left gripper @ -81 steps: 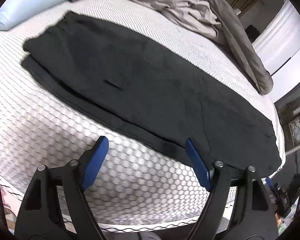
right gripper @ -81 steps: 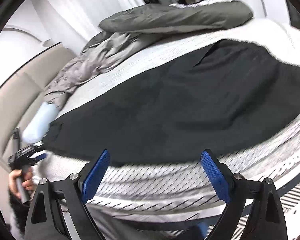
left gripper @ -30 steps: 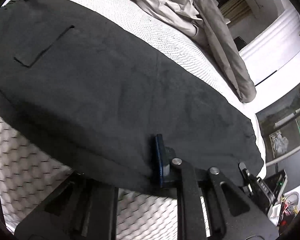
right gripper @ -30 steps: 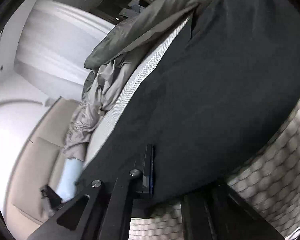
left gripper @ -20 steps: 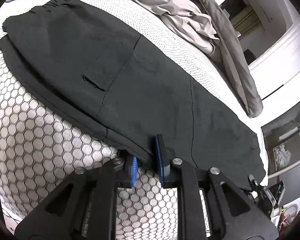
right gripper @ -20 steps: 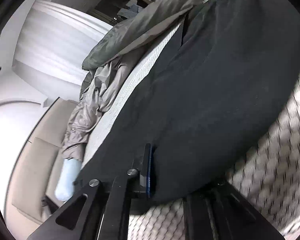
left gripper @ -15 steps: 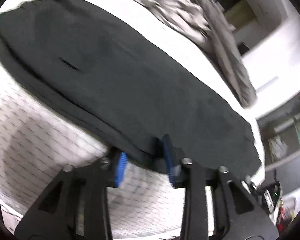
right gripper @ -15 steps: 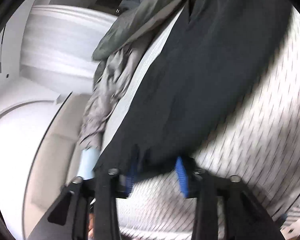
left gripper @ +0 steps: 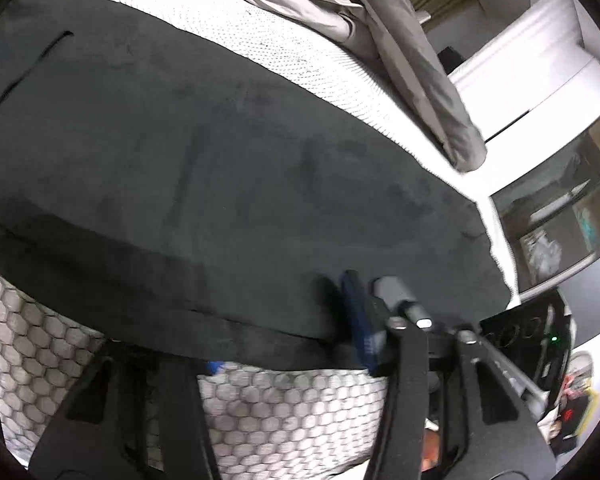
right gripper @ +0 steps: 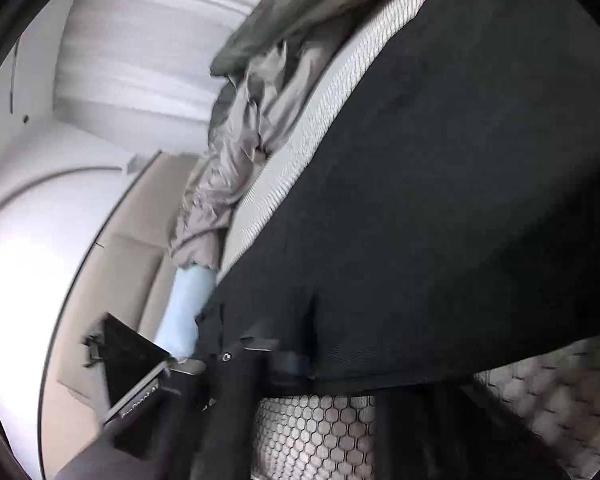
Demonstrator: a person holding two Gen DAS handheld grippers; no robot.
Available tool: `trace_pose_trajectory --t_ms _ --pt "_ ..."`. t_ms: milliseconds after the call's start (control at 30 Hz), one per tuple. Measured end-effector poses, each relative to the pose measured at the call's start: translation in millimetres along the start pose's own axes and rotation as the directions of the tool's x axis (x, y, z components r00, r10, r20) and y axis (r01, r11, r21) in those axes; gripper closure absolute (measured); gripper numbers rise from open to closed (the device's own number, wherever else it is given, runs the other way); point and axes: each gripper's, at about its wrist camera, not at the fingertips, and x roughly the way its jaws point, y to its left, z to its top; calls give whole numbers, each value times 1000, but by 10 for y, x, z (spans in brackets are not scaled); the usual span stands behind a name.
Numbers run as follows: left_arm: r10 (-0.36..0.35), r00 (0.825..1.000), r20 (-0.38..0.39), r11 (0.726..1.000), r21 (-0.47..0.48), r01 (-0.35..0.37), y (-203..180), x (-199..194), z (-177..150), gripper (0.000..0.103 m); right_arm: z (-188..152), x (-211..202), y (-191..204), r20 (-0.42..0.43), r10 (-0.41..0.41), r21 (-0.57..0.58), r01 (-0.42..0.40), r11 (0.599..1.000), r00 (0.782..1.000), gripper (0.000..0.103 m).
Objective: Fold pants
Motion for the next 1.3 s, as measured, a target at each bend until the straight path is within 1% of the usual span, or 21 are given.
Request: trace_pose_trajectory --t_ms 33,67,167,267,433,500,567,633,700,767,833,900,933,1000,1033,1067,1133,1167,1200,1267,1300 --pt "-7 1000 -2 1000 -3 7 36 -11 8 76 7 -16 -29 0 21 2 -21 1000 1000 100" --pt "-15 1000 -8 1000 -2 15 85 -32 12 79 33 -88 -75 12 14 4 -14 1000 1000 100" --pt "-54 998 -24 998 -9 54 203 -27 25 84 156 -302 -241 58 4 41 -6 999 998 100" --pt "-56 998 -22 998 -7 55 231 -16 30 85 341 -514 -429 66 15 97 -21 995 998 100" --pt "-74 997 -30 997 -22 73 319 -30 52 85 669 -979 -686 111 -24 106 12 994 994 99" --pt "-77 997 -30 997 -21 76 373 -54 48 86 836 -1235 -812 167 -80 103 63 993 983 99" --pt "-78 997 -31 997 -19 77 408 -62 52 87 1023 -1416 -956 179 -81 115 61 991 980 99" --pt "-79 996 -32 997 -13 79 437 -81 55 87 1256 -1683 -1101 245 -163 127 136 983 956 99" --pt "-85 996 -36 996 -6 85 459 -91 60 87 1466 -1924 -1245 287 -185 154 145 977 940 99" --pt "-85 996 -37 996 1 85 471 -97 73 87 1685 -2111 -1377 306 -229 153 189 970 924 99" --pt "-80 996 -33 997 6 80 493 -120 77 87 1825 -2301 -1487 337 -305 165 263 951 891 99" --pt "-79 996 -29 997 9 79 497 -139 74 87 1981 -2500 -1624 370 -339 176 293 940 865 99" --pt "-77 997 -25 997 9 77 492 -152 74 87 2031 -2556 -1704 366 -341 198 286 938 866 97" --pt "-68 998 -20 998 11 68 482 -187 73 86 2038 -2568 -1752 338 -320 208 261 943 885 95" --pt "-61 998 -15 998 10 61 473 -213 78 85 2024 -2547 -1705 346 -320 203 263 943 882 91" --pt "-49 999 -12 999 7 49 455 -233 88 82 1952 -2545 -1633 349 -303 186 252 950 887 85" --pt "-32 999 2 999 4 32 422 -260 123 81 1786 -2471 -1520 335 -215 170 165 971 917 75" --pt "-18 1000 13 1000 -9 18 426 -266 146 81 1705 -2404 -1457 324 -196 160 150 976 925 68" --pt "-17 1000 15 999 -31 18 455 -264 169 81 1628 -2327 -1385 304 -187 136 152 979 934 66" --pt "-31 999 12 996 -79 32 541 -263 215 81 1506 -2137 -1287 249 -133 90 114 989 959 66" --pt "-27 999 20 995 -94 28 593 -293 239 81 1473 -2065 -1247 238 -151 68 138 988 960 66"
